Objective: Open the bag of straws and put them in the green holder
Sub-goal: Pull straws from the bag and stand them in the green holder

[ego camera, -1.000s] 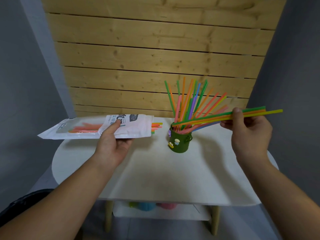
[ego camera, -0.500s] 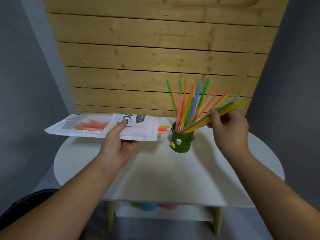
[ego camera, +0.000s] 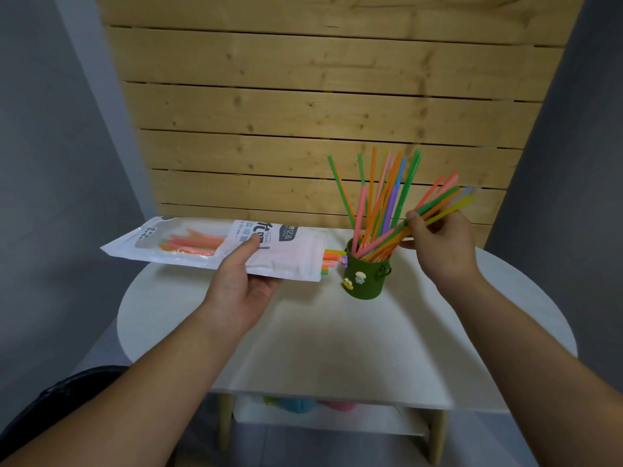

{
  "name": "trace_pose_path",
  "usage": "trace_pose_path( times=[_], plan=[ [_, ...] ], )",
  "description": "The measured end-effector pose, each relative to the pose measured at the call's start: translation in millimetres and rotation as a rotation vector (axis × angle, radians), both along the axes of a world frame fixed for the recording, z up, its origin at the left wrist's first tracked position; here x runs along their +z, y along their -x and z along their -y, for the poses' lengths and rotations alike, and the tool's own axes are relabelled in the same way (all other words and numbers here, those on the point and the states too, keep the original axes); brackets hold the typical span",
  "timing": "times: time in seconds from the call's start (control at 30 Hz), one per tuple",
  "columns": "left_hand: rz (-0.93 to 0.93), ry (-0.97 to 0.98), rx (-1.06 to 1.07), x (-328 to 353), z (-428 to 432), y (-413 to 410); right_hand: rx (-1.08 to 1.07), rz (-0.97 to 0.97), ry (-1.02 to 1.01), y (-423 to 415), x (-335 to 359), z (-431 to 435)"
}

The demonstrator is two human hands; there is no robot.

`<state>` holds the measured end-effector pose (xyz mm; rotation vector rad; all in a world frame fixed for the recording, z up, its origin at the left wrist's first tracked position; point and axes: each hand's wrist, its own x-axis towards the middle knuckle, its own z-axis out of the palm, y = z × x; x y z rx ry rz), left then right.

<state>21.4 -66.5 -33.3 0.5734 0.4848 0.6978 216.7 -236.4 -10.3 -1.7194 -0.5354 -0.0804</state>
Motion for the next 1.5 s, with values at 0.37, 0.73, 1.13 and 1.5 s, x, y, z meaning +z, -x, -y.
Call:
trace_pose_path(
  times=[0.37,0.73,1.13,1.5],
  plan=[
    [-0.017,-0.018,-0.007,2.3,3.2,0.5,0.106,-0.034,0.03,0.6,-4.4,7.8],
    [-0.022,-0.021,-0.006,3.4,5.4,1.5,0.126,-0.081,0.124,4.8,-10.0,10.8],
    [-0.02,-0.027,-0.016,5.4,9.9,3.8,0.348,-0.82,0.217,46.9,-6.3,23.1],
    [-0.008,-0.087,-0.066,6.1,16.1,-0.6,0.492,-0.616,-0.071,73.8,-4.9,0.9]
  ],
)
